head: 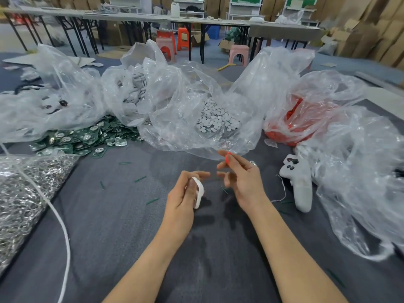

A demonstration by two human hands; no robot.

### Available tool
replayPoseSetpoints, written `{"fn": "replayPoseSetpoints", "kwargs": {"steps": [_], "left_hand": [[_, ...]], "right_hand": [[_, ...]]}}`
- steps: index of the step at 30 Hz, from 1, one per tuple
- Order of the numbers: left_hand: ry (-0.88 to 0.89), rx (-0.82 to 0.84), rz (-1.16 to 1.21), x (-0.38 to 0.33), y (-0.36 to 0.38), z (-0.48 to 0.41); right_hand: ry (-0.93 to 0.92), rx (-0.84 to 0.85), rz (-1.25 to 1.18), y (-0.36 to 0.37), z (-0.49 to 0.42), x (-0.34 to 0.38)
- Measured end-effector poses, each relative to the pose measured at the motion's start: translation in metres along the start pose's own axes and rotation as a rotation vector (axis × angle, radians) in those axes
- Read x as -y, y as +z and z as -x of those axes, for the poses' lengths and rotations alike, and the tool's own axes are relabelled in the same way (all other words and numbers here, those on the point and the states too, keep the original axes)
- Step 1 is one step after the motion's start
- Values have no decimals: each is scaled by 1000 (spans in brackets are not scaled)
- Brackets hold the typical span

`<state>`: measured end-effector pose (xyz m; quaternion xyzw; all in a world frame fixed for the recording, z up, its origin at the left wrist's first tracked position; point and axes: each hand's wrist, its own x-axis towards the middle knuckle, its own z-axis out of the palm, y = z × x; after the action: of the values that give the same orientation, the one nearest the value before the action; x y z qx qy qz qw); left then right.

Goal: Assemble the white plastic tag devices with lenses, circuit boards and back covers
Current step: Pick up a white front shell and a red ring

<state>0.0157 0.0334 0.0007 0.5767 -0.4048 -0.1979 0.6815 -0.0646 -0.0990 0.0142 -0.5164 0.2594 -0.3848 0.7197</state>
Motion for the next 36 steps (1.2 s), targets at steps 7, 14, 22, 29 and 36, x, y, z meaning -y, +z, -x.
{"fn": "replayPoseSetpoints", "kwargs": {"steps": [7,14,22,29,36], "left_hand": [[-39,-276,-237,6,1,2],[207,-250,-553,6,-3,-1],[214,230,-797,3,1,6],[222,318,-852,12,-2,3],[-53,36,-971,19,-14,-1]], "right_hand": [[-414,-166,838,-9,-3,-8],[-351,-146,863,-7,-1,-9],[-231,53,1209,-13,-5,-10],[-168,207,1275,-24,-5,2],[-109,268,1249,-30,-8,7]]}}
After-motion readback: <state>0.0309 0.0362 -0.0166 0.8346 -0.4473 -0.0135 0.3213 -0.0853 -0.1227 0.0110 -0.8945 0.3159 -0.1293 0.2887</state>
